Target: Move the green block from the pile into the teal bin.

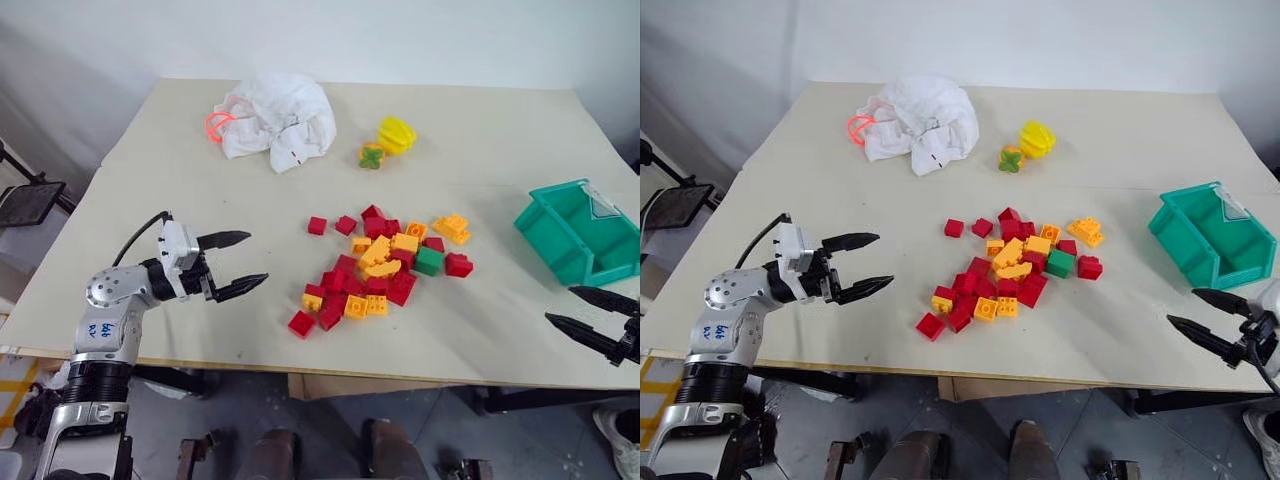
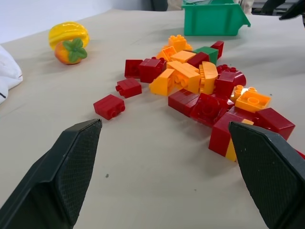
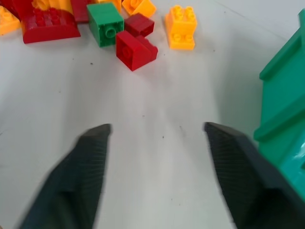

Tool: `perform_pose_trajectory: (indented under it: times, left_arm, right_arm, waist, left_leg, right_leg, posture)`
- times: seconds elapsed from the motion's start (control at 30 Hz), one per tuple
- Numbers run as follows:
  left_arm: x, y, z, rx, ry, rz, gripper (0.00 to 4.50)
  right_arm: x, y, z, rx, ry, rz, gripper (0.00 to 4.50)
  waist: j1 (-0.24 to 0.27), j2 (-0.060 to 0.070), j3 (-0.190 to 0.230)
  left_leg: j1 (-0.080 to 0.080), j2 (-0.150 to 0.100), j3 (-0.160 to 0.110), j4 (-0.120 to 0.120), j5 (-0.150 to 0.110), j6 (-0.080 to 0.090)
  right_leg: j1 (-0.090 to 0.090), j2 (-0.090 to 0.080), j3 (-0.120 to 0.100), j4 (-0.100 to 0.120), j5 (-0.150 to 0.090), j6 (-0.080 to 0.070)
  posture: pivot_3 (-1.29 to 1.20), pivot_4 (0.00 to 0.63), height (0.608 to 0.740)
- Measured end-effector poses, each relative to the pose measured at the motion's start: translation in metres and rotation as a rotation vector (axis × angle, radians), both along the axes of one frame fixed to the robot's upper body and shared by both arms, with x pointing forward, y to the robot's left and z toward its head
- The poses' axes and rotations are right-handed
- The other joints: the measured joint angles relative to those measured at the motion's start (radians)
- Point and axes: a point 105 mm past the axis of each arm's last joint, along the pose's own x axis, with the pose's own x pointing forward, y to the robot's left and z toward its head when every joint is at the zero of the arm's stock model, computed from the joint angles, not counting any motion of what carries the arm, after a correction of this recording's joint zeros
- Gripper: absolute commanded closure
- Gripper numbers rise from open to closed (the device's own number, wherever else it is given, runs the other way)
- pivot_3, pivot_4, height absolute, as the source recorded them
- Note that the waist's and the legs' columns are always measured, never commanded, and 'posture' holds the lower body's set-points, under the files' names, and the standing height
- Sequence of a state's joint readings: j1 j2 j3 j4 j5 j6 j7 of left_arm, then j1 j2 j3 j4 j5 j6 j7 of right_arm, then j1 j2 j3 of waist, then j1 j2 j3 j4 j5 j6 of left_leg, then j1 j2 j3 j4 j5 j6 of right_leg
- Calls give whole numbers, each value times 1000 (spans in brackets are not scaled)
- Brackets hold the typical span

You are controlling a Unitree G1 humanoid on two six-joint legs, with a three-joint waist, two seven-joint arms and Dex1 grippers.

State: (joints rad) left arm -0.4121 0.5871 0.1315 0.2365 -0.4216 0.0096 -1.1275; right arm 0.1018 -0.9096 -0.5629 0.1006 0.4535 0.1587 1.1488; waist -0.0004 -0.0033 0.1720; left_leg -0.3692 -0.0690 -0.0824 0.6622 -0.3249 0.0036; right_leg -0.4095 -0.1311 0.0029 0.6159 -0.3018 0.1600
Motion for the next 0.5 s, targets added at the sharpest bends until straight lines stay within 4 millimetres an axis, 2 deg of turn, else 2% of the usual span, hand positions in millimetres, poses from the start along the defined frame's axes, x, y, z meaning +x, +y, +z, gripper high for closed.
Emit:
perform_pose_trajectory:
  times: [0.03,0.1,0.23,0.4,0.5]
  left_arm:
    - [1,-2,1,-3,-2,-5,0]
    - [3,-8,4,-19,-13,-18,0]
    - [4,-12,4,-21,-13,-24,0]
    - [5,-13,5,-19,-14,-28,0]
    - [4,-17,3,-20,-12,-41,0]
  right_arm:
    - [8,7,2,9,10,9,25]
    - [31,32,10,35,29,52,25]
    - [53,70,9,-17,101,152,25]
    - [89,97,12,-59,138,138,25]
    - [102,108,11,-85,160,146,25]
  waist:
    - [-3,0,0]
    - [-6,0,0]
    - [1,0,0]
    - [3,0,0]
    - [3,0,0]
  left_leg:
    - [0,0,1,0,0,0]
    - [0,1,1,1,0,0]
    - [-2,0,-1,1,0,-1]
    - [-3,-2,-2,2,0,0]
    - [-3,-2,-3,1,0,0]
  right_leg:
    - [-1,0,1,1,0,0]
    - [-1,0,1,3,0,0]
    - [-3,-1,-1,2,0,0]
    - [-3,-3,-1,1,0,1]
    - [-3,-2,-2,1,0,1]
  posture:
    - [0,150,740]
    - [0,150,740]
    - [0,150,740]
    - [0,150,740]
    - [0,150,740]
